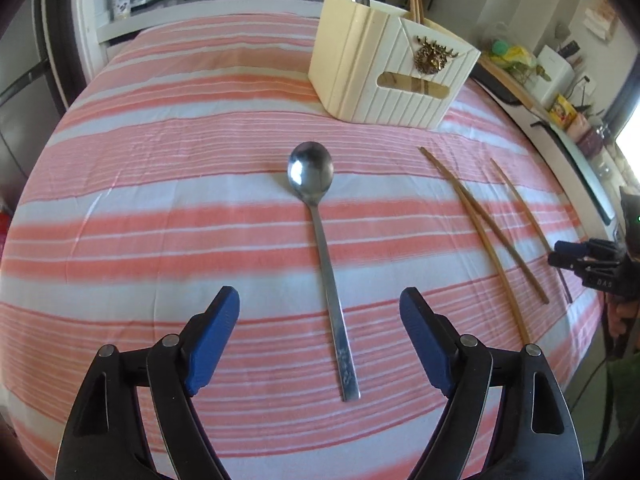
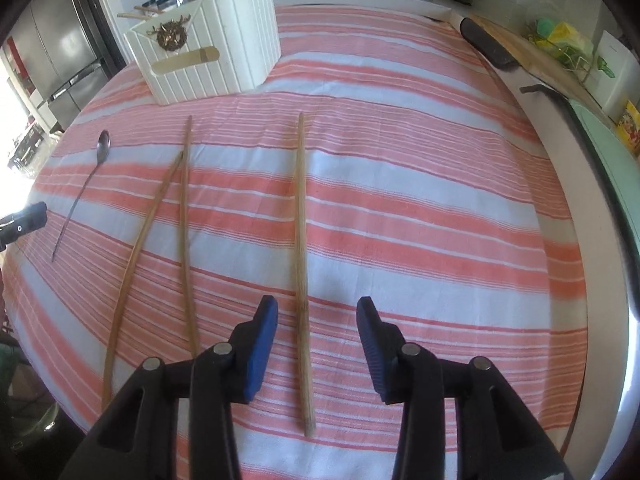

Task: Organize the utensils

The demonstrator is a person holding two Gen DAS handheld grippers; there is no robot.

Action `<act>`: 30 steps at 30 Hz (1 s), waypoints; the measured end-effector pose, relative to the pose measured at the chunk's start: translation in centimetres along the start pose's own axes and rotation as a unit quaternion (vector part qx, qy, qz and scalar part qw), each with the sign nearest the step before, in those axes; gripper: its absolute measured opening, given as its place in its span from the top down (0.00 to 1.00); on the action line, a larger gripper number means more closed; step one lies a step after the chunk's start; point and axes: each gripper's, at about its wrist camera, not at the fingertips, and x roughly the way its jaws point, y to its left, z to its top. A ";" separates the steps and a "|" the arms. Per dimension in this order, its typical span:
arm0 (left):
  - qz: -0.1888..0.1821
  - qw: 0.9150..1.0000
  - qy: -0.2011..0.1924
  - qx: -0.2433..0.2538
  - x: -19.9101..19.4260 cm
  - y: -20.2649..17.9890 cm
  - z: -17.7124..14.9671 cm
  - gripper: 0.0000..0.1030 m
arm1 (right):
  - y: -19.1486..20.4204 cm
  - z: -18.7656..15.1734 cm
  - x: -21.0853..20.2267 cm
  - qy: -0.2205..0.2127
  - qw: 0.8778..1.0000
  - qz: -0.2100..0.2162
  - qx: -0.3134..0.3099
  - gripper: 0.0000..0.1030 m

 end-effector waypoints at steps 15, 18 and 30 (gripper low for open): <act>0.075 0.997 0.013 0.022 6.4 -0.7 6.2 0.38 | 1.3 9.0 4.1 0.020 0.999 -0.007 -0.048 0.81; 0.070 0.997 0.004 0.025 6.2 -0.4 6.8 0.65 | 0.9 10.6 4.6 0.016 1.000 -0.001 -0.024 0.93; 0.012 0.995 -0.097 0.036 -3.5 -1.3 5.0 0.65 | 0.5 8.2 -6.6 -0.134 0.990 0.043 0.027 0.93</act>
